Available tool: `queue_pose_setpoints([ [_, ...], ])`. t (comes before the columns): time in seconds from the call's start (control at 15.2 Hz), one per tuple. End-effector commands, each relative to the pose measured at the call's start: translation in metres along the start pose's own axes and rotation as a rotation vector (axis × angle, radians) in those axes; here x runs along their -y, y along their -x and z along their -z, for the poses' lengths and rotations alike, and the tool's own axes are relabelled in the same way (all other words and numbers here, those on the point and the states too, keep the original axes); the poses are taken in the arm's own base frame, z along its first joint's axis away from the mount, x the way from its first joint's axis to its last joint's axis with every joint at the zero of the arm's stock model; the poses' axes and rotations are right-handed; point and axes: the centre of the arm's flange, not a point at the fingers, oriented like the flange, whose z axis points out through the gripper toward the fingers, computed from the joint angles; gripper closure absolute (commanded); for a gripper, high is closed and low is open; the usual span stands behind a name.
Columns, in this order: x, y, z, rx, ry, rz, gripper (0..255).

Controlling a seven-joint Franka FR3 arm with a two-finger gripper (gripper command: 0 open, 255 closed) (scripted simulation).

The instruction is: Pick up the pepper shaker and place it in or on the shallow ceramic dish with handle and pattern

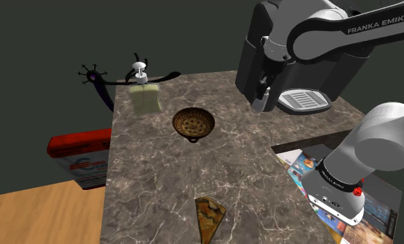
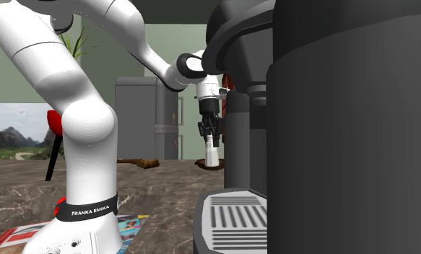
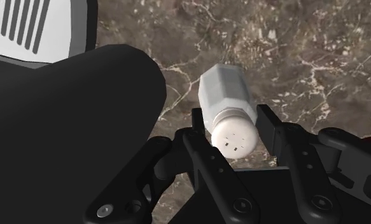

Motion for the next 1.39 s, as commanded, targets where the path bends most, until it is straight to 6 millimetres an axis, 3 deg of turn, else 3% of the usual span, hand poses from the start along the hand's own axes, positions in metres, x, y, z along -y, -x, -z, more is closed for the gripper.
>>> queue_pose_setpoints([
  [0.0,-0.001,0.0,0.01,0.0,0.0,0.0,255],
  [0.53,-0.005,-0.001,0.047,0.0,0.0,0.0,255],
  [1.32,0.117,-0.099,0.071,0.0,0.0,0.0,255],
])
